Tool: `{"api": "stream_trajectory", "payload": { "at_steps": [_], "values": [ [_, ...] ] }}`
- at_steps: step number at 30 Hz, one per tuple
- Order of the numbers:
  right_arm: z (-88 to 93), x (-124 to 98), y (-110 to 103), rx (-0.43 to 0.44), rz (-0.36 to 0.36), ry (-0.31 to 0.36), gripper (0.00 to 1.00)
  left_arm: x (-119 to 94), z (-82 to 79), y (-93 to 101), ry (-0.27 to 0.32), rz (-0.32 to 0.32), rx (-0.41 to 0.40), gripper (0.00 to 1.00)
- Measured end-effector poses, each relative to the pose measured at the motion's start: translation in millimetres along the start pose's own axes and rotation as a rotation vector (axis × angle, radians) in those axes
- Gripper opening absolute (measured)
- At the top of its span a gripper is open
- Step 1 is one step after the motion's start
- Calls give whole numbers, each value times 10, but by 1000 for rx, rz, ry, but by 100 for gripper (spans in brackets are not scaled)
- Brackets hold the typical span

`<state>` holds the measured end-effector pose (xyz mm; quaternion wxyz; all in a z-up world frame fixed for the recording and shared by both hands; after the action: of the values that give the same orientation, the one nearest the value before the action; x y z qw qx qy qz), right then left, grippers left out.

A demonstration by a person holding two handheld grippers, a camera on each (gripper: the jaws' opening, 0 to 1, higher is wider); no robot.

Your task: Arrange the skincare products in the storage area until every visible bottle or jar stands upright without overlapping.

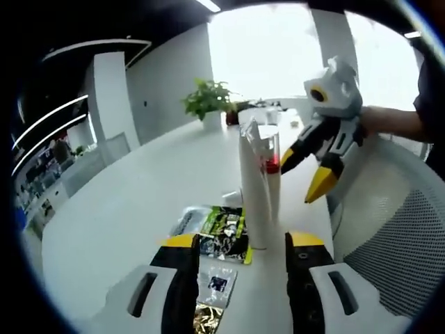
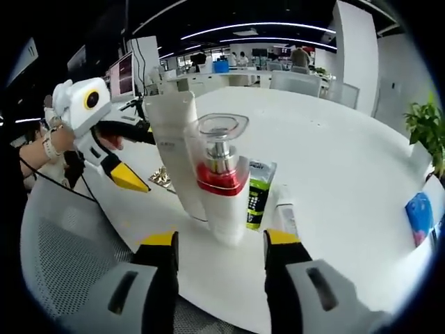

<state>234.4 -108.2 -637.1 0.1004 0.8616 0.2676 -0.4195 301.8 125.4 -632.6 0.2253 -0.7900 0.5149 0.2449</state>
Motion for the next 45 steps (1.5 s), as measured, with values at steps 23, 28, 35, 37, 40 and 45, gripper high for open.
{"api": "stream_trajectory", "payload": {
  "at_steps": [23, 28, 35, 37, 40, 45],
  "values": [
    [-34, -210, -230, -90, 9, 40, 66, -516, 181, 88, -9, -145, -199, 92],
    [-30, -265, -293, -121, 19, 45, 70, -643, 220, 116, 7, -176, -222, 97],
    [-5, -354, -368, -140, 43, 53, 78, -799, 263, 179, 35, -206, -263, 97],
    [7, -389, -397, -152, 52, 52, 80, -840, 278, 212, 39, -210, -265, 97],
    [29, -431, -442, -168, 58, 52, 83, -889, 300, 269, 41, -217, -267, 97],
    [60, -473, -485, -187, 80, 44, 91, -939, 335, 354, 45, -226, -276, 97]
  ]
}}
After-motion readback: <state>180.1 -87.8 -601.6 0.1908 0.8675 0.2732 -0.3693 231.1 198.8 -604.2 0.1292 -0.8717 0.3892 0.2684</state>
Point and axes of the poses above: the point that each gripper's makers call its tool centre point, and the gripper's own axes: x roughly forward along the fingers, y roughly to its right, z roughly out of its underside, the point moved 10 cm from there along -x, roughly backward along the fingers, and after that the axes turned 12 degrees about -y, right-handed, at the moved point
